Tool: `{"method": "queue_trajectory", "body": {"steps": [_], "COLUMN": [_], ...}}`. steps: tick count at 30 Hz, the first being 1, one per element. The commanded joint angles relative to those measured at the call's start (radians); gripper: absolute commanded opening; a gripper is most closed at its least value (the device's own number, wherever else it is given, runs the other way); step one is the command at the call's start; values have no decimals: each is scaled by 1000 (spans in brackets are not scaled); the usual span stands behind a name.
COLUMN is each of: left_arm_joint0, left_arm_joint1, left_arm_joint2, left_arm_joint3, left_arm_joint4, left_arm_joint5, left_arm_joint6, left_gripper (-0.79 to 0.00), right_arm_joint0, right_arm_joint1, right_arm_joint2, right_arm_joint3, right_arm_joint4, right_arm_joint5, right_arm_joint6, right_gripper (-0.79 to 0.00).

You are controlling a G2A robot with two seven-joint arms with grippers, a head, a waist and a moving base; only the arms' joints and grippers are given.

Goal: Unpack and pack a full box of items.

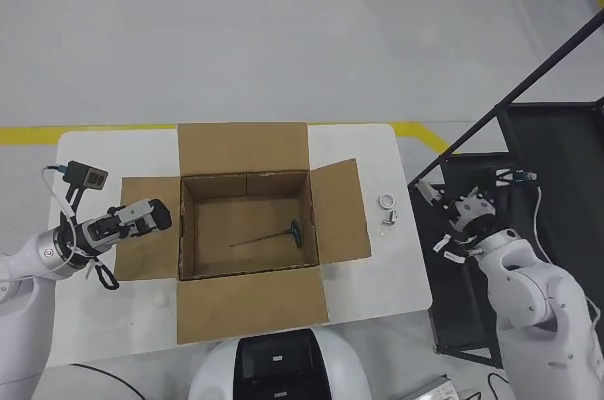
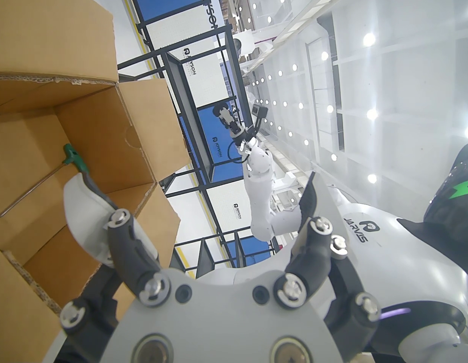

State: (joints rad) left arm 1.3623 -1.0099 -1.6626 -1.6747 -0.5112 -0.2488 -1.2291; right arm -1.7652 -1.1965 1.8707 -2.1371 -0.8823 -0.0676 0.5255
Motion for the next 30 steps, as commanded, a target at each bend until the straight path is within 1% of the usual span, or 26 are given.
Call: {"method": "queue_trajectory", "body": {"steps": [1, 3, 5, 9, 14, 16, 18, 22, 25, 27, 28, 29, 30], "left_arm_joint0": [0, 0, 0, 0, 0, 0, 0, 0, 0, 0, 0, 0, 0], "left_arm_joint1": [0, 0, 0, 0, 0, 0, 0, 0, 0, 0, 0, 0, 0], "left_arm_joint2": [0, 0, 0, 0, 0, 0, 0, 0, 0, 0, 0, 0, 0], "left_arm_joint3": [0, 0, 0, 0, 0, 0, 0, 0, 0, 0, 0, 0, 0], "left_arm_joint4": [0, 0, 0, 0, 0, 0, 0, 0, 0, 0, 0, 0, 0], "left_arm_joint5": [0, 0, 0, 0, 0, 0, 0, 0, 0, 0, 0, 0, 0], "left_arm_joint6": [0, 0, 0, 0, 0, 0, 0, 0, 0, 0, 0, 0, 0], "left_gripper": [0, 0, 0, 0, 0, 0, 0, 0, 0, 0, 0, 0, 0], "right_arm_joint0": [39, 78, 114, 189, 266, 294, 322, 378, 410, 428, 435, 442, 447], "right_arm_joint1": [2, 5, 6, 5, 1, 0, -3, -9, -14, -17, -18, -19, -21], "right_arm_joint2": [-18, -51, -90, -168, -237, -257, -273, -321, -355, -376, -384, -390, -396], "right_arm_joint3": [73, 143, 214, 357, 508, 556, 601, 682, 734, 765, 781, 795, 807], "right_arm_joint4": [-23, -77, -126, -205, -227, -242, -244, -266, -278, -284, -284, -283, -281], "right_arm_joint5": [7, 13, 12, 37, 56, 66, 83, 112, 126, 128, 130, 132, 132], "right_arm_joint6": [18, 36, 51, 68, 86, 96, 97, 97, 97, 100, 101, 100, 96], "right_gripper": [-40, -83, -95, -89, -219, -215, -274, -342, -339, -305, -305, -262, -252]}}
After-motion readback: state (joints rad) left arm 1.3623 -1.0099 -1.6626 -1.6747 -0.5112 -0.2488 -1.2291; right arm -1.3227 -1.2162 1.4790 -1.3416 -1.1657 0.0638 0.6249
